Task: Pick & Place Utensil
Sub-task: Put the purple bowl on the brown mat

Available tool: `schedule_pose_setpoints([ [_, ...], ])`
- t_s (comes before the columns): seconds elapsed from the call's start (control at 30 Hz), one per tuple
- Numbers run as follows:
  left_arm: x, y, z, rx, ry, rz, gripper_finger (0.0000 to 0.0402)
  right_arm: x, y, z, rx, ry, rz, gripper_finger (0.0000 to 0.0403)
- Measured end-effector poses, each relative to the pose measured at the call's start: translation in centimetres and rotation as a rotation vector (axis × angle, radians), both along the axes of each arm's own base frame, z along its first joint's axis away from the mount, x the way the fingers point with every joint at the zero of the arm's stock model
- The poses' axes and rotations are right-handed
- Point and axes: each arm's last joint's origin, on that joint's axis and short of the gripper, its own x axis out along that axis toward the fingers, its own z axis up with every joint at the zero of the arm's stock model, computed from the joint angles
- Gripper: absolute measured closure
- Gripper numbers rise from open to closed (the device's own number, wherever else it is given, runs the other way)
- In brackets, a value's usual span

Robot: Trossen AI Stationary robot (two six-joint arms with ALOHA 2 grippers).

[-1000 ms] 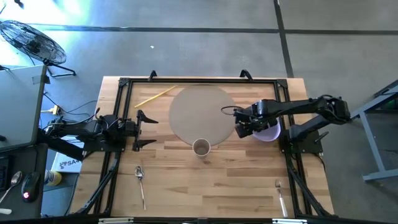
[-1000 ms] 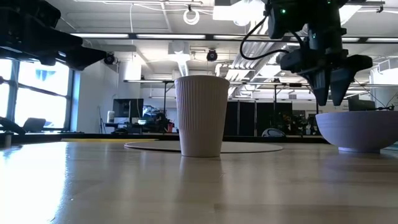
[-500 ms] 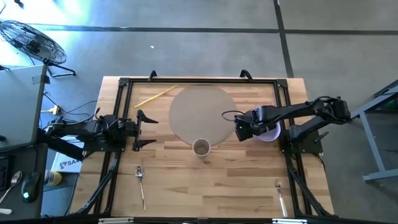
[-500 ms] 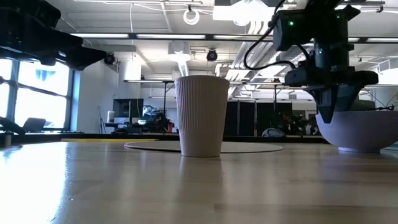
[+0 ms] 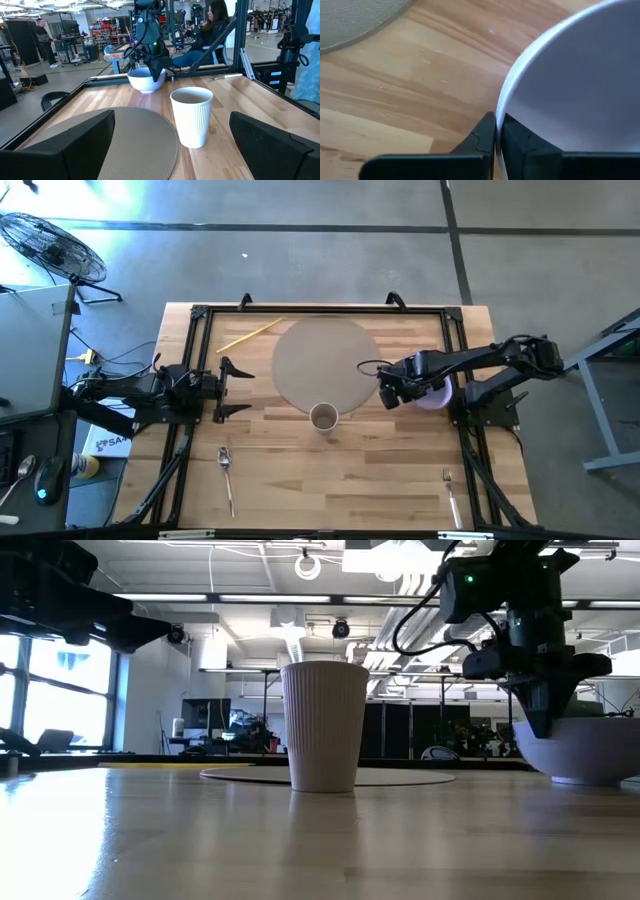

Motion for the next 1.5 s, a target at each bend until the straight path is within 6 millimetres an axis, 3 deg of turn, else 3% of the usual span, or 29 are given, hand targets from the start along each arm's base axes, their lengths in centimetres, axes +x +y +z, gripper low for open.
schedule_pose_setpoints([
  [0.23,0.0,0.0,0.0,0.000,0.000,0.000,0.0015,0.0,0.1,0.3,-0.016,0.012,0.011,0.0397],
  [0.5,0.0,0.0,0.0,0.000,0.000,0.000,0.0015,3.0,0.6,4.4,-0.094,-0.064,0.075,0.0399],
  [0.6,0.0,0.0,0.0,0.000,0.000,0.000,0.0015,5.2,0.3,5.4,-0.106,-0.020,0.140,0.0399],
  [0.87,0.0,0.0,0.0,0.000,0.000,0.000,0.0015,13.4,-1.2,6.7,-0.178,0.141,0.492,0.0398],
  [1.1,0.0,0.0,0.0,0.000,0.000,0.000,0.0015,19.3,-3.5,7.8,-0.231,0.086,0.747,0.0399],
  [1.27,0.0,0.0,0.0,0.000,0.000,0.000,0.0015,22.0,-3.9,6.8,-0.222,0.040,0.942,0.0395],
  [1.5,0.0,0.0,0.0,0.000,0.000,0.000,0.0015,24.5,-4.0,3.5,-0.210,-0.013,1.071,0.0394],
])
